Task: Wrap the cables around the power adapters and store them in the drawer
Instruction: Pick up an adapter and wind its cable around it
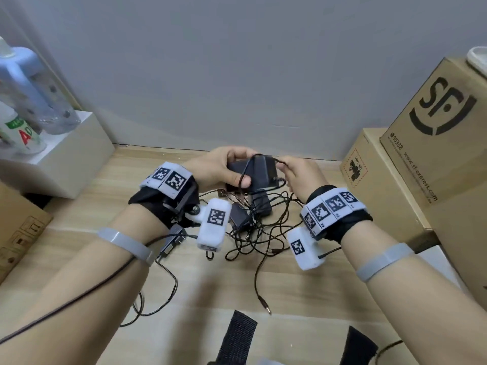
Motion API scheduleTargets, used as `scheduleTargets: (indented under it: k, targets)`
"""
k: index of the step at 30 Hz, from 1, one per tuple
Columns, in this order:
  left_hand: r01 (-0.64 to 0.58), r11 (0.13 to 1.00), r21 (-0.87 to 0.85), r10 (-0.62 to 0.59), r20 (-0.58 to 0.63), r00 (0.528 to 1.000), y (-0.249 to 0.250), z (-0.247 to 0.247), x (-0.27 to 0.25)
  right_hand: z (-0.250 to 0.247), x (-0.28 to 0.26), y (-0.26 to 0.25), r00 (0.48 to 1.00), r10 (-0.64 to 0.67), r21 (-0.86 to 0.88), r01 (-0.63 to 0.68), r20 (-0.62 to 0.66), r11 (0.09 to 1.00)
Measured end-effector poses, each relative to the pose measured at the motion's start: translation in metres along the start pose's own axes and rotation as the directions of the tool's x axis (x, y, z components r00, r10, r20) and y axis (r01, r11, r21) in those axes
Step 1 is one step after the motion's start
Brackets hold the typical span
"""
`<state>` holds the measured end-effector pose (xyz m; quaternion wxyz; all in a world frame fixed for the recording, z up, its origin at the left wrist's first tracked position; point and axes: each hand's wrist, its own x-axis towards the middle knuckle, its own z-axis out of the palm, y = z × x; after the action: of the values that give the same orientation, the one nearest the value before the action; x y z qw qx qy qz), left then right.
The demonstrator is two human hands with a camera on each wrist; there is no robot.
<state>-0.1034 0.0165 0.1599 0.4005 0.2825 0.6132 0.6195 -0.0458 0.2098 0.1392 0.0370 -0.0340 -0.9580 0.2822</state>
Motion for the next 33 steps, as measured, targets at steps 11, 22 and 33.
scheduleTargets:
  k: [11, 22, 33]
  targets:
    - [-0.077, 0.955, -0.285, -0.092, -0.535, 0.84, 0.004, 0.017, 0.017, 0.02, -0.014, -0.018, 0.957, -0.043, -0.029, 0.053, 0.287, 0.998]
    - [-0.03, 0.995, -0.091, -0.043, -0.701, 0.712, -0.011, 0.018, 0.02, 0.016, -0.019, -0.034, 0.94, -0.054, -0.19, 0.124, 0.336, 0.974]
    - [0.238, 0.842, 0.484, 0.158, -0.644, 0.749, -0.027, 0.012, 0.022, -0.013, -0.02, -0.048, 0.988, -0.144, -0.3, 0.153, 0.052, 0.942]
